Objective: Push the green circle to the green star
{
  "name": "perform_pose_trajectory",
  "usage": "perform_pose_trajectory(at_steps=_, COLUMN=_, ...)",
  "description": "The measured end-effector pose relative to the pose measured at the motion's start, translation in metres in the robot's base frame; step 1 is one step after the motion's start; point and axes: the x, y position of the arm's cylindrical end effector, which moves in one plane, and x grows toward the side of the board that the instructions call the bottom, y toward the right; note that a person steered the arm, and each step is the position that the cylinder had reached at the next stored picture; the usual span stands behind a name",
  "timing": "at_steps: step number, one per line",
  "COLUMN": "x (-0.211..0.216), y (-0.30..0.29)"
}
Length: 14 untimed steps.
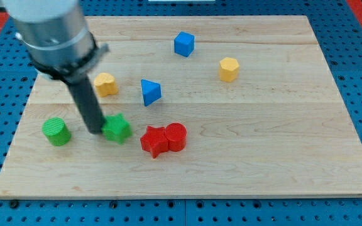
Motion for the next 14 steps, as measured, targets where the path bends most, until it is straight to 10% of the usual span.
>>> perform_pose_trajectory(at_steps=3, x=0.076, y=-0.092)
perform_pose_trajectory(at_steps=4, x=0.028, y=-0.146)
perform_pose_trajectory(at_steps=7, x=0.011, y=-0.029)
perform_pose_trajectory(at_steps=9, x=0.08, y=-0.049)
perform_pose_trajectory(at_steps=14, x=0.058, y=0.001)
